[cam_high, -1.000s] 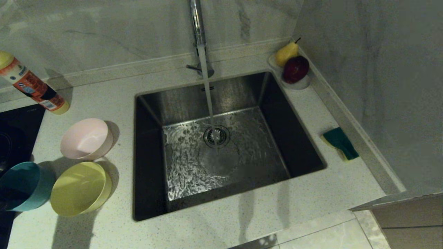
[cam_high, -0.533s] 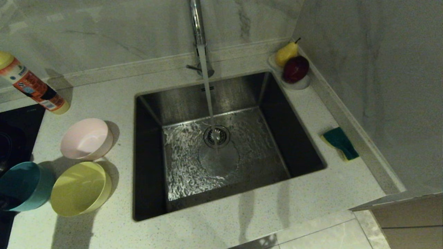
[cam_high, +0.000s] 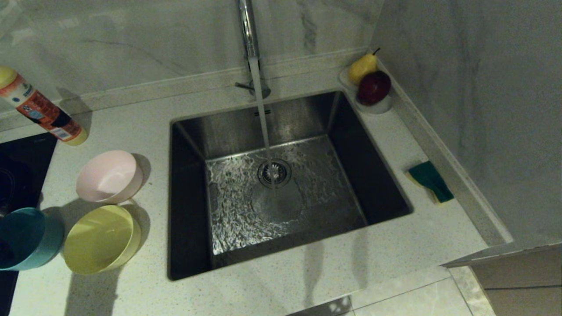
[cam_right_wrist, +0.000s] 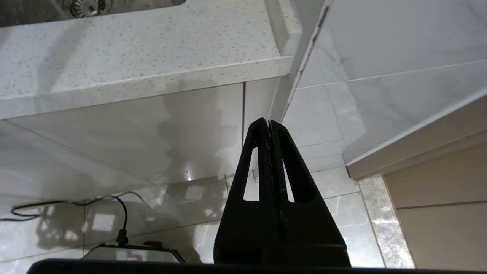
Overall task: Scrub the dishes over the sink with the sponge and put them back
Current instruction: Pick up a bowl and the sponge
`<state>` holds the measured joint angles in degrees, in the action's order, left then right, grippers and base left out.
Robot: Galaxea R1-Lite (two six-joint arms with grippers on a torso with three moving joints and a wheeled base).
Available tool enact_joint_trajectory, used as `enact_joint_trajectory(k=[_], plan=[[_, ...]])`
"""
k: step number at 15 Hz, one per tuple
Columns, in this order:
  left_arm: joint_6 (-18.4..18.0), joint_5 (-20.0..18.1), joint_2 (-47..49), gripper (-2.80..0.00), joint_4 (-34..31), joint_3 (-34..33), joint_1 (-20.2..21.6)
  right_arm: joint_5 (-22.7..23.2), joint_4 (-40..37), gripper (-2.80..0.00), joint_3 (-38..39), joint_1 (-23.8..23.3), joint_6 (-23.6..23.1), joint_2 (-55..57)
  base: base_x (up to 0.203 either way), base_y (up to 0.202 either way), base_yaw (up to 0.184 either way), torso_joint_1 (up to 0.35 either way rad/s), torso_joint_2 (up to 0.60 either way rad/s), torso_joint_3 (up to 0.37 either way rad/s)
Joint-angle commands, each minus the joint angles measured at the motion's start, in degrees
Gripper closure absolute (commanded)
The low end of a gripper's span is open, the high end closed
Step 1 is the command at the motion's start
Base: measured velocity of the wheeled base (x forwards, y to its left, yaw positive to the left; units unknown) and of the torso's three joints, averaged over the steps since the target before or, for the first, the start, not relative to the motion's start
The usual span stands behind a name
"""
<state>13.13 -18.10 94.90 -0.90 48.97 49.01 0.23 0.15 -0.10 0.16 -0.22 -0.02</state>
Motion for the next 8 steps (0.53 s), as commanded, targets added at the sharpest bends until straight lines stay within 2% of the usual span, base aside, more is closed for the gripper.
enact_joint_trajectory(k=[1, 5, 8], plan=[[0.1, 0.1, 0.8, 0.0, 1.1, 0.7, 1.2, 0.0, 0.0, 0.0, 0.0, 0.0, -0.1, 0.0, 0.0, 0.0, 0.0, 0.0, 0.0, 0.0], [0.3, 0.0, -0.4, 0.0, 0.3, 5.7, 3.6, 0.0, 0.0, 0.0, 0.0, 0.0, 0.0, 0.0, 0.0, 0.0, 0.0, 0.0, 0.0, 0.0], [0.5, 0.0, -4.8, 0.0, 0.2, 7.9, 4.4, 0.0, 0.0, 0.0, 0.0, 0.0, -0.1, 0.0, 0.0, 0.0, 0.0, 0.0, 0.0, 0.0]])
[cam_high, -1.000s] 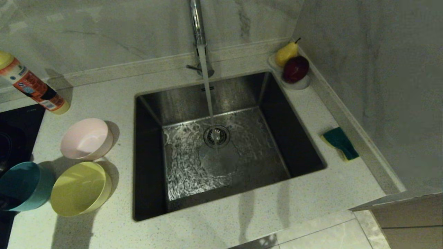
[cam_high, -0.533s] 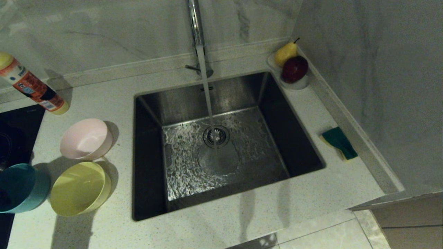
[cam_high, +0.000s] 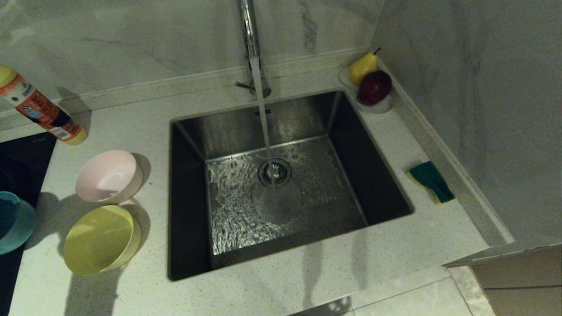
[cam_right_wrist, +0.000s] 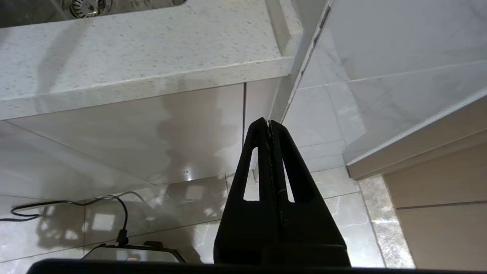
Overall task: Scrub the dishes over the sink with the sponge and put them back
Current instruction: Pick up a bowl and the sponge
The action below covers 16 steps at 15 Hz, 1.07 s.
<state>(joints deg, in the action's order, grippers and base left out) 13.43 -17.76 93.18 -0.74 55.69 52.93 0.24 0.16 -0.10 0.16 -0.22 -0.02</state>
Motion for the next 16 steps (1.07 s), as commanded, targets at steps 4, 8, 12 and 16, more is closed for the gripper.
enact_joint_trajectory(k=[4, 8, 12, 16], plan=[[-0.2, -0.3, -11.3, 0.0, -0.4, 2.9, 0.5, 0.0, 0.0, 0.0, 0.0, 0.0, 0.0, 0.0, 0.0, 0.0, 0.0, 0.0, 0.0, 0.0], [0.0, -0.6, -18.6, 0.0, -0.5, 7.9, 1.2, 0.0, 0.0, 0.0, 0.0, 0.0, 0.0, 0.0, 0.0, 0.0, 0.0, 0.0, 0.0, 0.0], [4.4, -3.4, -19.9, 0.0, -0.5, 17.0, 1.2, 0.0, 0.0, 0.0, 0.0, 0.0, -0.4, -0.1, 0.0, 0.0, 0.0, 0.0, 0.0, 0.0], [14.4, -15.3, -18.9, 0.0, -0.8, 23.3, -2.7, 0.1, -3.6, 0.0, -1.1, 0.0, -2.9, 1.0, 0.0, 0.0, 0.0, 0.0, 0.0, 0.0]])
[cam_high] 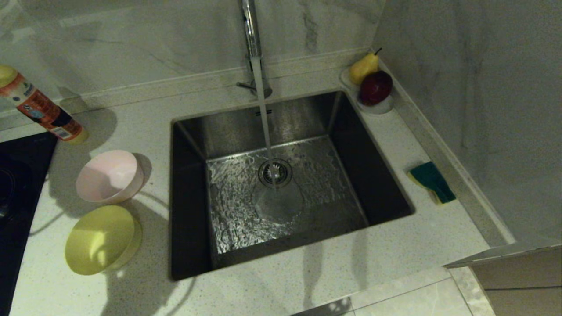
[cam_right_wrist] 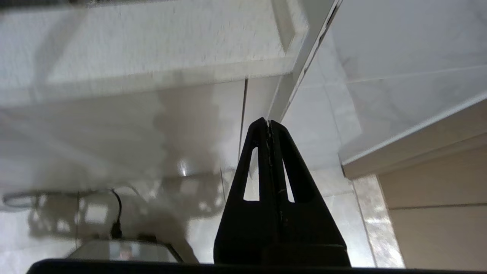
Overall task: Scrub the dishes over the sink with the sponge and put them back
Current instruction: Pick up a bowl and the sponge
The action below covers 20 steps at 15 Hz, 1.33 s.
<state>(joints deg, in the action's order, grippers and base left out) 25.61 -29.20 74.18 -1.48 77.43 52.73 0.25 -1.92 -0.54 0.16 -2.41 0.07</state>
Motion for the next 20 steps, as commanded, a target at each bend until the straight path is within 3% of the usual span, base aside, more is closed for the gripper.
enact_joint_trajectory(k=[1, 5, 11, 13, 16, 18, 20], plan=[[3.1, -5.6, 0.2, 0.0, -0.1, 1.7, -4.9, 0.2, -2.9, 0.0, -1.2, 0.0, -1.3, 2.4, 0.0, 0.0, 0.0, 0.0, 0.0, 0.0], [3.8, -6.5, 2.9, 0.0, -0.1, 1.8, -13.8, 0.4, -3.8, 0.0, -2.0, 0.0, -4.2, 3.2, 0.0, 0.0, 0.0, 0.0, 0.0, 0.0], [2.9, -6.4, 6.2, 0.0, -4.9, 4.2, -18.6, 0.5, -3.6, 0.0, -2.0, 0.0, -5.2, 0.2, 0.0, 0.0, 0.0, 0.0, 0.0, 0.0], [1.7, -5.6, 8.0, 0.0, -5.1, 5.0, -20.3, 0.5, -2.6, 0.0, -1.7, 0.0, -3.4, 0.2, 0.0, 0.0, 0.0, 0.0, 0.0, 0.0], [0.5, 0.7, 10.8, 0.0, -5.2, 7.9, -22.3, 0.1, -0.3, 0.0, -2.8, 0.0, -2.8, 0.6, 0.0, 0.0, 0.0, 0.0, 0.0, 0.0], [-0.9, 4.9, 12.3, 0.0, -5.3, 9.5, -23.2, 0.7, -1.4, 0.0, -12.5, 0.0, -2.4, 4.6, 0.0, 0.0, 0.0, 0.0, 0.0, 0.0], [-1.1, 10.3, 12.6, 0.0, -5.2, 11.3, -25.4, 5.0, -3.7, 0.0, -22.9, -0.3, -2.3, 9.9, 0.0, 0.0, 0.0, 0.0, 0.0, 0.0]])
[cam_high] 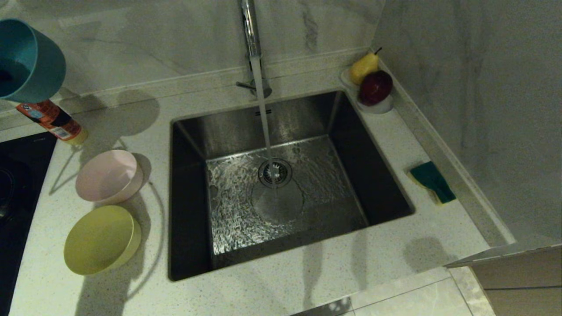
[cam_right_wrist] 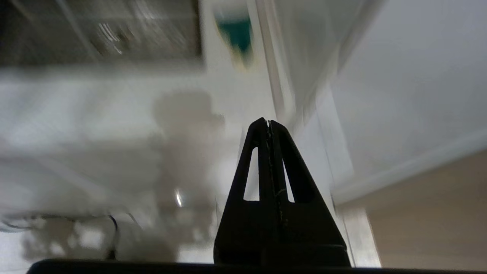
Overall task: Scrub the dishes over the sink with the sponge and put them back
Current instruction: Pick up a bowl and the sponge
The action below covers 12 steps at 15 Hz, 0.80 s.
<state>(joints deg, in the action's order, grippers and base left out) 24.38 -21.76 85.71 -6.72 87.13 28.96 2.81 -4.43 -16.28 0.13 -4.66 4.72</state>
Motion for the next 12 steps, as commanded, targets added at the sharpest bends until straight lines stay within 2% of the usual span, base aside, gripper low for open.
enact_joint_trajectory(k=[1, 4, 7, 9, 12], plan=[[0.1, 5.5, 1.4, 0.0, 0.0, 3.2, -2.8, 5.2, -3.7, 0.0, -11.1, -0.7, -0.7, 6.7, 0.0, 0.0, 0.0, 0.0, 0.0, 0.0], [-0.7, 7.9, 2.2, 0.0, -0.2, 5.7, -5.2, 11.7, -17.1, 0.0, -25.0, -1.3, -3.0, 10.3, 0.0, 0.0, 0.0, 0.0, 0.0, 0.0], [-2.5, 14.5, 3.5, 0.0, -2.1, 9.9, -10.6, 19.1, -30.6, 0.0, -37.8, -2.5, -3.4, 19.7, 0.0, 0.0, 0.0, 0.0, 0.0, 0.0], [-4.0, 17.8, 4.0, 0.0, -2.4, 9.9, -14.7, 21.4, -33.3, 0.0, -41.3, -4.1, -3.7, 26.2, 0.0, 0.0, 0.0, 0.0, 0.0, 0.0], [-4.3, 20.1, 4.0, 0.0, -2.6, 7.7, -21.5, 21.3, -33.8, 0.0, -42.1, -5.5, -4.8, 35.0, 0.0, 0.0, 0.0, 0.0, 0.0, 0.0]])
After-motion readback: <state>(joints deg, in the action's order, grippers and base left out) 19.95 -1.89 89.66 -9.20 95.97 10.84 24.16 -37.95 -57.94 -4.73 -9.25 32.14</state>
